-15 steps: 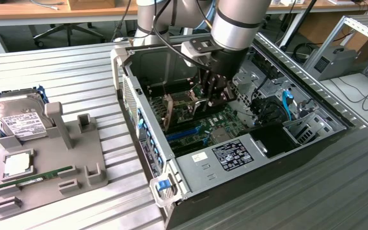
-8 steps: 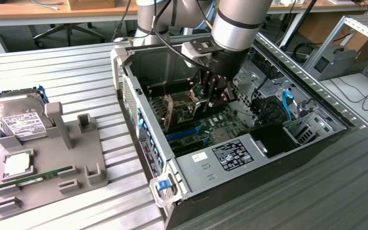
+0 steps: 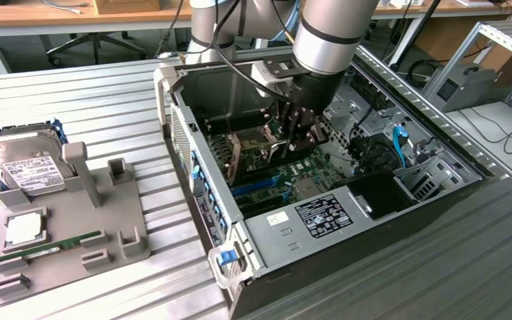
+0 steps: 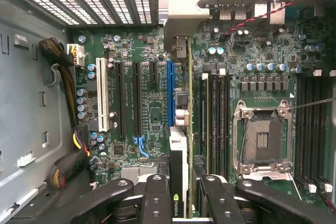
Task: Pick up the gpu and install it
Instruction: 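Insert the gpu into the slot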
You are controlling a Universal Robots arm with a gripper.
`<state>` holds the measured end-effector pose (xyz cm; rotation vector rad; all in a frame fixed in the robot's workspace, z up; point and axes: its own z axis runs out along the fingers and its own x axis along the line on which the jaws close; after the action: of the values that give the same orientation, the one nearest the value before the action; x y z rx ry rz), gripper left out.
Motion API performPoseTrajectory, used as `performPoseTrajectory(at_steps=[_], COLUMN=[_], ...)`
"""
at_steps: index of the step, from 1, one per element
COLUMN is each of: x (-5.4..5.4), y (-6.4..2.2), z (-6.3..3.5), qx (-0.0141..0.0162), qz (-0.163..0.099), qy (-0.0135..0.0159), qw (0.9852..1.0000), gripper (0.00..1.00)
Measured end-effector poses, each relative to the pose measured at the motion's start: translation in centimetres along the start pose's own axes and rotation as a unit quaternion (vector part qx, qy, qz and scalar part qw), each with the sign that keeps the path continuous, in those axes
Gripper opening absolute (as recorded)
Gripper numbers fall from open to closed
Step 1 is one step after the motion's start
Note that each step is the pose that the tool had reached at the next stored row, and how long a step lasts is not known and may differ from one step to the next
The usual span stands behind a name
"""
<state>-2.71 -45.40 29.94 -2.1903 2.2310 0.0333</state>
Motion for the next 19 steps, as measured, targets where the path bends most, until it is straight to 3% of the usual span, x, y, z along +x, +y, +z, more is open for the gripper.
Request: performPoseTrajectory(at_steps=[11, 13, 17, 19], x=[0.0, 0.0, 0.1, 0.1], y=[0.37, 1.09, 1.76, 2.13], z=[0.02, 0.05, 1.44, 1.47], qx=[0.0000, 0.0001, 0.0013, 0.0013], qz=[0.000, 0.000, 0.000, 0.000], qy=[-0.0001, 0.0000, -0.0001, -0.0002], qw=[1.0000, 1.0000, 1.0000, 1.0000], gripper=[0.27, 0.27, 0.27, 0.27])
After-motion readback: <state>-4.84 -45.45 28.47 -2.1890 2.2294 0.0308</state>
